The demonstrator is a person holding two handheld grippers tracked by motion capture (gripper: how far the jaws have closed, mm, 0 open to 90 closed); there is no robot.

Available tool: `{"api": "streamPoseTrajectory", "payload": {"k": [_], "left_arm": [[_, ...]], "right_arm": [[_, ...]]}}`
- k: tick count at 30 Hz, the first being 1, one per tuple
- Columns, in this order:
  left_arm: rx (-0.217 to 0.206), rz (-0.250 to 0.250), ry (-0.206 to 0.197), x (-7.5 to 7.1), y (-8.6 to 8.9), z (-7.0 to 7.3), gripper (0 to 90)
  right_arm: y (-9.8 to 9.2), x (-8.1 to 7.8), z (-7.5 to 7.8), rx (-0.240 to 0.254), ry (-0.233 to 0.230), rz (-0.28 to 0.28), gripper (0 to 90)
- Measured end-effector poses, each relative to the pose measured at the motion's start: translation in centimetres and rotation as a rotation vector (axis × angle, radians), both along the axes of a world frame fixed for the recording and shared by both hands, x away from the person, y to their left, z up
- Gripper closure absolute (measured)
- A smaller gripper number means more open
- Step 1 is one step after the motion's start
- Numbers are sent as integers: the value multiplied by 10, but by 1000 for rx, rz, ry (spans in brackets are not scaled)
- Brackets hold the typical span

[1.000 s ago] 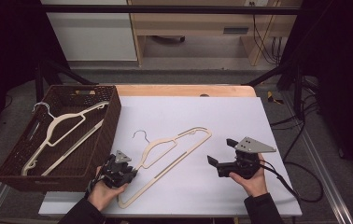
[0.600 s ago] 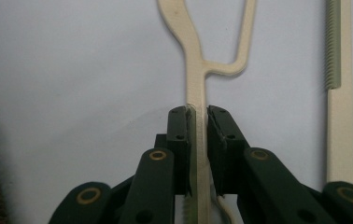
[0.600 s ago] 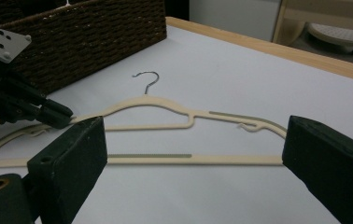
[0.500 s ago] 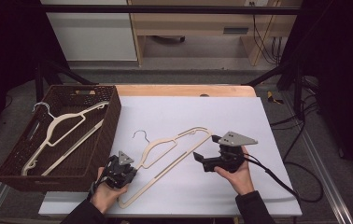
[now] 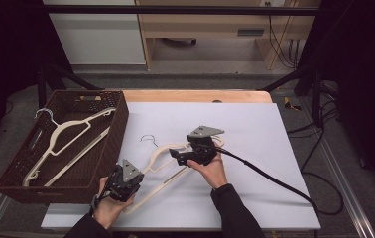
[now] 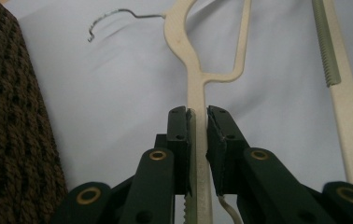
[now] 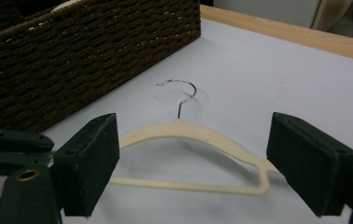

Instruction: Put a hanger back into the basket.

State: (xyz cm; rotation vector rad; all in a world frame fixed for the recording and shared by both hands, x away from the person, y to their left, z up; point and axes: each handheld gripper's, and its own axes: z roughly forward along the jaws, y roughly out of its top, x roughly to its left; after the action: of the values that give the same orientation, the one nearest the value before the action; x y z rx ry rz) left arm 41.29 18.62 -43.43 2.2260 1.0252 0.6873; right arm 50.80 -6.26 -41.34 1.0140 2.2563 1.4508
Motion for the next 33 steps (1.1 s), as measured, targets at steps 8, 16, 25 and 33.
{"api": "streamPoseTrajectory", "payload": {"k": [8,16,25,33], "left_arm": [[10,-3,-24,0,0,3,800],[-4,-8,-37,-1,0,7,800],[-1,-11,-28,-1,-1,4,800],[-49,7,126,13,7,-20,797]], "right_arm": [[40,24,-9,-49,54,28,218],[60,38,-15,-103,88,48,255],[66,34,-21,-141,120,42,262],[66,27,-21,-169,97,55,228]]}}
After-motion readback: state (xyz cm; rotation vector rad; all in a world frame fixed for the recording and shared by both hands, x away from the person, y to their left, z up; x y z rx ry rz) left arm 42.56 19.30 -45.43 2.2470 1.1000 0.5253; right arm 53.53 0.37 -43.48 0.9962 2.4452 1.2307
